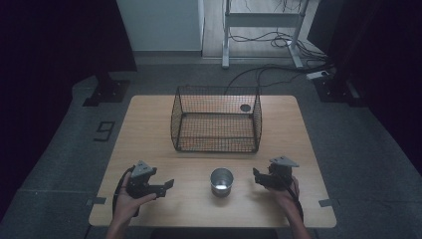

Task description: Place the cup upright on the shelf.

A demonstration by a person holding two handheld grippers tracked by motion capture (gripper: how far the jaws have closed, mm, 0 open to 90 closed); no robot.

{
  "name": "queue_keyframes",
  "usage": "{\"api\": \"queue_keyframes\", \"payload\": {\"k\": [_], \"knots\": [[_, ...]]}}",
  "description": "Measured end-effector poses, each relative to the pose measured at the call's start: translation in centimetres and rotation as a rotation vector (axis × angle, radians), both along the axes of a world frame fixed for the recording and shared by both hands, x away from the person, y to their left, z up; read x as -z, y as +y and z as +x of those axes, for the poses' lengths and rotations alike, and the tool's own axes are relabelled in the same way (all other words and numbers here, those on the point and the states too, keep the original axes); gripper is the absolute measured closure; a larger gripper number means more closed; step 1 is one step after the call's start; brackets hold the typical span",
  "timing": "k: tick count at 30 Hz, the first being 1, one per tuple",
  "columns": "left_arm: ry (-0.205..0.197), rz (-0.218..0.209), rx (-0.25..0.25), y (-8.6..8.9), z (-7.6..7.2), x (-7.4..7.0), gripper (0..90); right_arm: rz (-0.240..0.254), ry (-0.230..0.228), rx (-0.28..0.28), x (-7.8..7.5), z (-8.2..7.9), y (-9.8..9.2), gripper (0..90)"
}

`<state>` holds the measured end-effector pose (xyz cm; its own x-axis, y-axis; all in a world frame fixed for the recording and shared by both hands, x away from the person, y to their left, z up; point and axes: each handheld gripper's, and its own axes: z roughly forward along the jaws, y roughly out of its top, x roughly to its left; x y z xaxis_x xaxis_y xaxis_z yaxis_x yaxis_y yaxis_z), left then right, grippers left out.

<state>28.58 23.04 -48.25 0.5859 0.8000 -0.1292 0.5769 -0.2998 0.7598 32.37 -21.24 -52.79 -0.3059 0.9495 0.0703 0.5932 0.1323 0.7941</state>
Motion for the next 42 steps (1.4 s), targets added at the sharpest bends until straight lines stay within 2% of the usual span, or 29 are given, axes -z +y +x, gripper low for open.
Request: {"api": "queue_keyframes", "payload": {"k": [1, 8, 11, 20, 28, 37, 42], "knots": [[-0.002, -0.001, -0.001, 0.1, 0.0, 0.0, 15.3, 0.013, -0.017, -0.01, -0.6, -0.3, 0.1, 12.8], [-0.003, -0.011, -0.014, 0.3, 0.0, -0.1, 15.3, 0.04, -0.065, -0.052, -2.5, -1.3, 0.7, 13.0], [-0.002, -0.008, -0.007, 0.2, 0.0, -0.1, 15.3, 0.048, -0.098, -0.091, -3.7, -2.1, 1.5, 13.0], [0.0, -0.001, -0.002, 0.0, 0.0, 0.0, 15.3, 0.076, -0.143, -0.184, -5.8, -3.7, 3.7, 12.9], [-0.002, 0.003, 0.003, -0.1, 0.0, 0.0, 15.3, 0.089, -0.153, -0.234, -6.4, -4.2, 5.2, 12.9], [-0.003, 0.003, 0.006, -0.2, -0.1, 0.0, 15.4, 0.095, -0.136, -0.309, -6.3, -4.4, 7.7, 12.6], [-0.004, 0.003, 0.009, -0.2, -0.1, 0.0, 15.3, 0.093, -0.125, -0.324, -6.1, -4.3, 8.4, 12.3]]}}
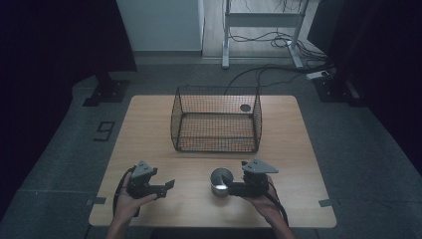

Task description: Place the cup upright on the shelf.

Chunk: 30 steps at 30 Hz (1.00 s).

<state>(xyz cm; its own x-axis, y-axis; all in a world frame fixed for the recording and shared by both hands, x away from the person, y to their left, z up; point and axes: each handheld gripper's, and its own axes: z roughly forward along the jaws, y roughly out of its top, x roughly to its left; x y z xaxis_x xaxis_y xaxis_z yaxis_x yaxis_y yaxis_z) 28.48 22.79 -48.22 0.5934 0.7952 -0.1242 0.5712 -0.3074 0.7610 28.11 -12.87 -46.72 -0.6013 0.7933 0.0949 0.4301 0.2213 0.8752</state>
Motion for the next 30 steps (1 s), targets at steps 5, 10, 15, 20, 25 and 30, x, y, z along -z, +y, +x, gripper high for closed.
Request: {"api": "queue_keyframes", "payload": {"k": [5, 10, 15, 20, 25, 30], "knots": [[-0.001, 0.0, 0.0, 0.0, 0.0, 0.0, 15.3, -0.007, 0.006, -0.016, 0.3, 0.0, 0.8, 11.6], [0.002, 0.001, 0.003, -0.1, 0.0, 0.0, 15.3, -0.021, 0.015, -0.036, 0.8, 0.1, 1.7, 10.5], [0.001, 0.002, 0.004, -0.1, 0.0, 0.0, 15.3, -0.049, 0.031, -0.047, 1.7, 0.4, 2.7, 8.5], [-0.002, 0.0, 0.002, 0.0, 0.0, -0.1, 15.3, -0.072, 0.031, -0.039, 2.2, 0.6, 3.2, 5.6], [0.0, 0.002, 0.004, -0.1, -0.1, -0.1, 15.3, -0.061, 0.027, -0.037, 2.5, 0.8, 3.3, 2.8], [-0.002, 0.001, 0.005, -0.1, -0.1, -0.1, 15.3, -0.066, 0.028, -0.055, 2.6, 0.6, 3.7, 1.6]]}}
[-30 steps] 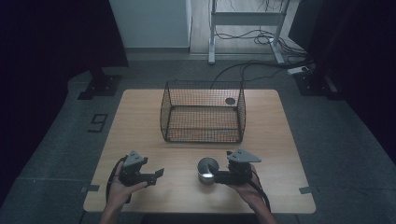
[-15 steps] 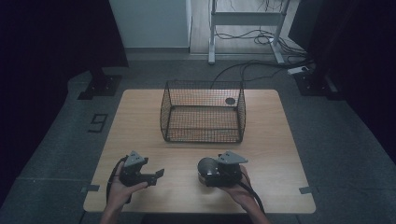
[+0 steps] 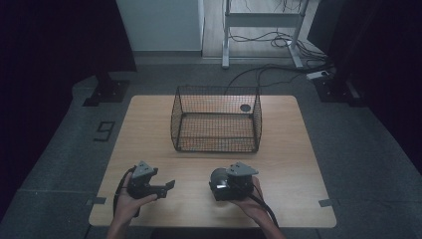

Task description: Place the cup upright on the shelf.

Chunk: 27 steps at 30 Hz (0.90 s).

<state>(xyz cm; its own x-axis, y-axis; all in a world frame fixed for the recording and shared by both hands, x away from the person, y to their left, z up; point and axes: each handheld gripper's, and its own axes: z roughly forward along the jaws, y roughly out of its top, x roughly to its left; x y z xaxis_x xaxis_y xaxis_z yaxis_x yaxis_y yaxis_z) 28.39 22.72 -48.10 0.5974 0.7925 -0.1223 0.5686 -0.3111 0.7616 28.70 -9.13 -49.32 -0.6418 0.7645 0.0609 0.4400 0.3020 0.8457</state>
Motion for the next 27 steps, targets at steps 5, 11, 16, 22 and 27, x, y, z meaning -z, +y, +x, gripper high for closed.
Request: {"api": "queue_keyframes", "payload": {"k": [5, 11, 16, 22, 27], "knots": [[-0.001, -0.002, 0.0, 0.0, 0.0, 0.0, 15.3, -0.033, 0.007, -0.002, 0.6, 0.1, 0.5, 1.0], [0.001, 0.0, 0.0, 0.0, 0.0, 0.0, 15.4, -0.061, 0.03, -0.01, 1.7, 0.5, 0.9, 3.8], [0.001, 0.001, 0.001, 0.0, 0.0, 0.0, 15.3, -0.092, 0.018, -0.014, 2.3, 0.5, 1.1, 11.6], [0.001, 0.0, 0.003, -0.1, 0.0, 0.0, 15.3, -0.104, 0.006, -0.015, 2.3, 0.5, 1.0, 13.5], [0.0, 0.0, 0.001, 0.0, 0.0, 0.0, 15.3, -0.104, 0.005, -0.02, 2.2, 0.6, 1.0, 13.6]]}}
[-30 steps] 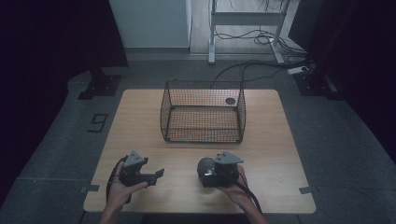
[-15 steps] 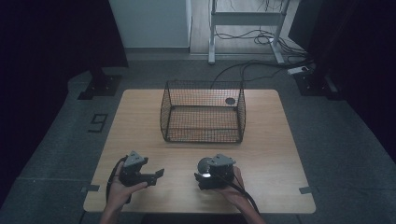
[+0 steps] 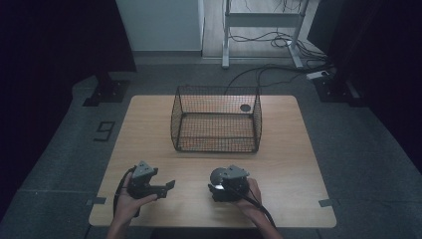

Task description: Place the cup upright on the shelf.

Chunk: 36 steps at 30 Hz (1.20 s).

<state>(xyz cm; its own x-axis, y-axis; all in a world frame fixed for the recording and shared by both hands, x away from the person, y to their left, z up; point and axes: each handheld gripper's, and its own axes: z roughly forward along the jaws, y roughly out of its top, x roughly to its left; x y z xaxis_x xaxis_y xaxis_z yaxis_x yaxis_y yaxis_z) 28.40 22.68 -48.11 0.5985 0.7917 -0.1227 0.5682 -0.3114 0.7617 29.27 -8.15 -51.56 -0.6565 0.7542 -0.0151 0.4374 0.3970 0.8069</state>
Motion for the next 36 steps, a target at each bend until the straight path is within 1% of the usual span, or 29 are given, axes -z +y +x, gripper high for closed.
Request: {"api": "queue_keyframes", "payload": {"k": [4, 6, 9, 14, 19, 24, 30, 34, 36], "knots": [[0.001, 0.0, -0.001, 0.0, 0.0, 0.0, 15.4, 0.0, 0.002, -0.008, 0.0, 0.1, -0.1, 13.7], [0.0, -0.003, 0.003, 0.0, 0.0, -0.1, 15.4, 0.008, 0.005, -0.011, -0.1, 0.1, -0.1, 13.8], [-0.002, -0.007, 0.004, 0.0, -0.1, -0.1, 15.4, 0.016, -0.005, -0.016, -0.6, 0.0, -0.3, 13.8], [0.0, -0.005, 0.0, 0.1, 0.0, -0.1, 15.4, 0.041, -0.023, -0.025, -1.9, -0.3, -0.7, 13.8], [-0.001, -0.008, 0.0, 0.1, 0.0, -0.1, 15.4, 0.057, -0.04, -0.045, -3.2, -0.5, -1.0, 13.9], [-0.002, -0.01, -0.005, 0.3, 0.0, -0.1, 15.4, 0.073, -0.059, -0.051, -4.5, -0.6, -1.5, 13.9], [-0.002, -0.01, -0.003, 0.2, 0.0, -0.1, 15.4, 0.101, -0.09, -0.06, -6.4, -0.6, -1.9, 13.9], [-0.001, -0.009, -0.003, 0.2, 0.0, -0.1, 15.4, 0.104, -0.099, -0.06, -7.1, -0.6, -2.0, 13.9], [0.0, -0.009, -0.001, 0.2, 0.0, -0.1, 15.3, 0.117, -0.106, -0.06, -7.6, -0.4, -2.1, 13.9]]}}
